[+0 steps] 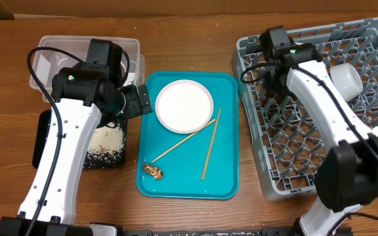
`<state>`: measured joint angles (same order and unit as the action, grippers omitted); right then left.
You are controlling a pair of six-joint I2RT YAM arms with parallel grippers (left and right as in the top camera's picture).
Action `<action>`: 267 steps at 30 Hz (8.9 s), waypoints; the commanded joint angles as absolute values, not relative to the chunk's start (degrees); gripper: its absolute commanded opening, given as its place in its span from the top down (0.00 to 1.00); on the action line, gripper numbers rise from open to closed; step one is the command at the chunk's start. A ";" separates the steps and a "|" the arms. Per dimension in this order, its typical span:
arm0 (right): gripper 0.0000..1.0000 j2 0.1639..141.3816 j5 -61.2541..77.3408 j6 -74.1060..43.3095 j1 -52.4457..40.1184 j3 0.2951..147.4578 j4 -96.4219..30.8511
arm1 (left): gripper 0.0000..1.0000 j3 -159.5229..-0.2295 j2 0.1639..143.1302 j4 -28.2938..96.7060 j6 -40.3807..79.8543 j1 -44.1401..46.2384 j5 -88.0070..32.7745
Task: Sort waste into correct bins and load items into the dishwasher
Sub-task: 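Grasp the white plate edge with right gripper and lift it, then place the white plate upright in the dish rack with right gripper, then grasp a wooden chopstick on the teal tray with right gripper, then carry the chopstick and insert it upright into the rack, then release the chopstick in the rack with right gripper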
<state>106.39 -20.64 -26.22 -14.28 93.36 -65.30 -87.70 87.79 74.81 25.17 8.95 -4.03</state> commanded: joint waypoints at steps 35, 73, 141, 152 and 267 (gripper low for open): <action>0.86 125.34 6.13 -22.48 -27.31 94.13 -52.77 | 0.01 -88.12 87.72 74.83 25.32 9.02 -3.86; 0.96 105.14 -59.66 -30.26 -21.12 98.37 -63.51 | 0.01 -88.12 87.72 74.89 25.30 9.02 -3.86; 0.38 105.43 12.51 -45.25 -34.13 66.48 -49.95 | 0.00 -88.12 87.72 75.05 25.30 9.02 -3.88; 0.43 110.67 9.93 -45.23 -34.20 66.48 -49.30 | 0.00 -88.12 87.74 75.07 25.30 9.02 -3.88; 0.96 82.41 -9.61 10.61 -2.79 67.57 -70.85 | 0.00 -88.12 87.72 76.29 24.21 9.02 -3.86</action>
<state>82.94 -8.62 12.14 -4.08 67.75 -71.35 -87.70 87.79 76.14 25.12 8.97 -4.03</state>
